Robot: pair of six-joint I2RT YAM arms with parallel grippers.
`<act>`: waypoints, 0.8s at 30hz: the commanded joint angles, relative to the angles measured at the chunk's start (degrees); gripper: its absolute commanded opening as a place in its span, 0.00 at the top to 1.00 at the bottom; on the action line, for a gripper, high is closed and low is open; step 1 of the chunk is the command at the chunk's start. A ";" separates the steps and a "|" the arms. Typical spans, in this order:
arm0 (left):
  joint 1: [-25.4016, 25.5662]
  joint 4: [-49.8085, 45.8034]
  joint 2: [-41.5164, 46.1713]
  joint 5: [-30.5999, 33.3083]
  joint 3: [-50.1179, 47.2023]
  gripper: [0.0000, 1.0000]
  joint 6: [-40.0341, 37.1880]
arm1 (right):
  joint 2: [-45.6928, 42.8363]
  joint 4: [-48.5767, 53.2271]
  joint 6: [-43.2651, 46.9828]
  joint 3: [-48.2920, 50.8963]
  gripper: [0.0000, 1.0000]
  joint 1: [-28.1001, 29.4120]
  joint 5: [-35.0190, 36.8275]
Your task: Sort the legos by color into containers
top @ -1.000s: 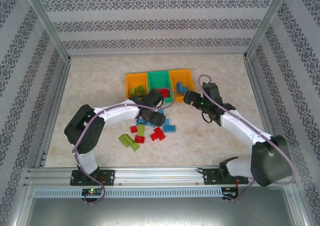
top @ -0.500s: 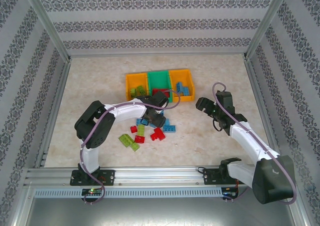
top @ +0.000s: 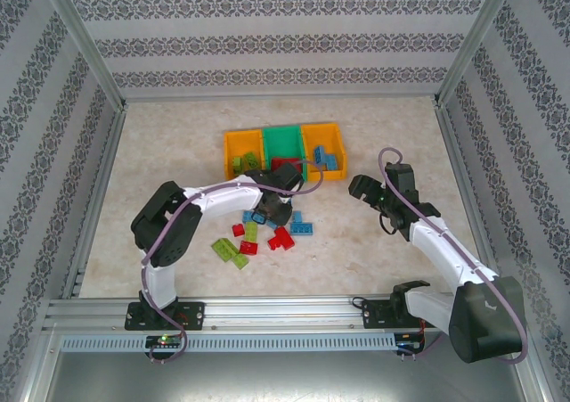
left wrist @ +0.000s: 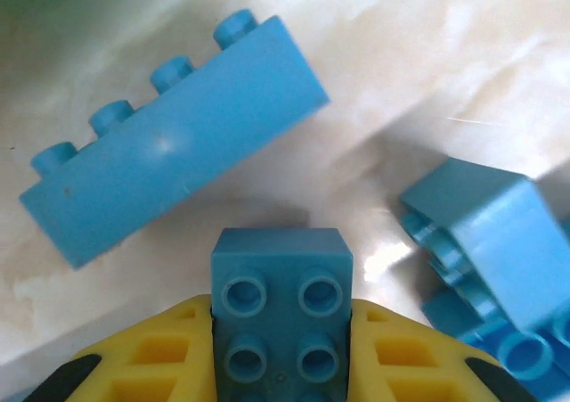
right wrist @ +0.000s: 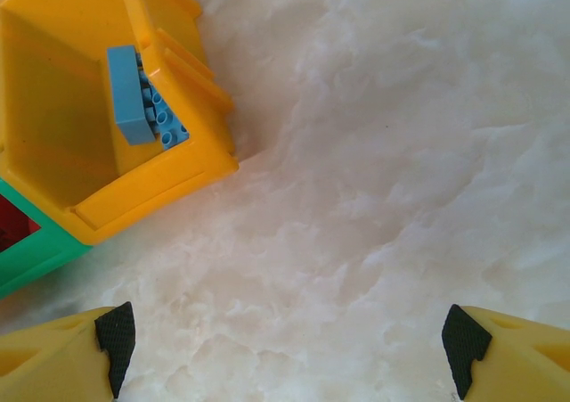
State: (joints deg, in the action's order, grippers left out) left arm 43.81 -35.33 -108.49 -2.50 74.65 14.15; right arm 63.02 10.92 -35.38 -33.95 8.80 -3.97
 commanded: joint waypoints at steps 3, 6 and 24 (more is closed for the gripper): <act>0.84 -2.81 5.40 -0.10 7.62 0.76 0.96 | 1.43 -1.08 0.84 1.44 0.08 -0.53 -1.80; 0.45 -1.95 3.79 -3.08 13.31 0.75 0.70 | 2.62 -2.16 1.03 2.27 0.08 0.09 -3.36; -6.08 -2.57 -23.09 -11.77 51.29 0.72 6.84 | 0.96 -3.48 0.67 6.70 0.09 10.78 2.30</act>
State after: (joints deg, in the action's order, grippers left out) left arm 38.50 -37.32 -130.19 -13.26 121.03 18.33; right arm 65.28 9.08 -34.54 -28.21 18.65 -3.60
